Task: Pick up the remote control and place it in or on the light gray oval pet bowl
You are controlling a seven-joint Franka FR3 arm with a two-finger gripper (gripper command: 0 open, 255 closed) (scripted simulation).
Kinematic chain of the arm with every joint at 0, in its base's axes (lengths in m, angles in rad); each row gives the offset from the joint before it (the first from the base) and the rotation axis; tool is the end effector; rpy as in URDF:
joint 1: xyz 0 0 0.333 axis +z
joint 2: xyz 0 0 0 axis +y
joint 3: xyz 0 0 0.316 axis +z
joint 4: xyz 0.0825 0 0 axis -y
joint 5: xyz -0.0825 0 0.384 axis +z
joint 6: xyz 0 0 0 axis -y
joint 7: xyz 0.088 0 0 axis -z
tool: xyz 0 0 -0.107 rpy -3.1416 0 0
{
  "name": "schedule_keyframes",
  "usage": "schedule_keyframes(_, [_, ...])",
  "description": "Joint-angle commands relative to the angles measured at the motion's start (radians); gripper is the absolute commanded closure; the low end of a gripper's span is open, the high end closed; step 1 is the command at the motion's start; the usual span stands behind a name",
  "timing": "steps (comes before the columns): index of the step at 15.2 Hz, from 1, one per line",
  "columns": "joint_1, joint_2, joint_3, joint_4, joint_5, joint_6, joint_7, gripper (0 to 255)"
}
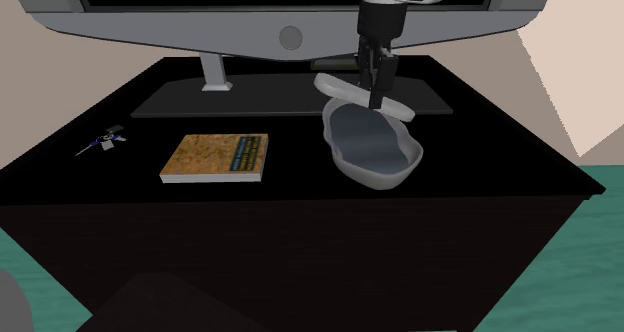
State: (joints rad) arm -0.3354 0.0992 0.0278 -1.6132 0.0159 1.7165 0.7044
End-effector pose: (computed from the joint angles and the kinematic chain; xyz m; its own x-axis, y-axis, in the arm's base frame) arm 0.5660 -0.1790 0.5602 0.5282 -0.8491 -0.0088 -0.8491 -0.5280 -0.0167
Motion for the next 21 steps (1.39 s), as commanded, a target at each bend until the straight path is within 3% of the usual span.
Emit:
schedule_keyframes(1, [0.000,-0.005,0.000,-0.033,0.000,0.029,-0.001,255])
schedule_keyframes(10, [0.000,-0.006,0.000,-0.060,0.000,0.055,-0.001,255])
schedule_keyframes(11, [0.000,-0.006,0.000,-0.060,0.000,0.055,-0.002,0])
schedule_keyframes(16, [0.000,-0.006,0.000,-0.060,0.000,0.055,-0.001,0])
schedule_keyframes(21, [-0.001,0.007,-0.001,0.085,0.000,-0.077,-0.001,0])
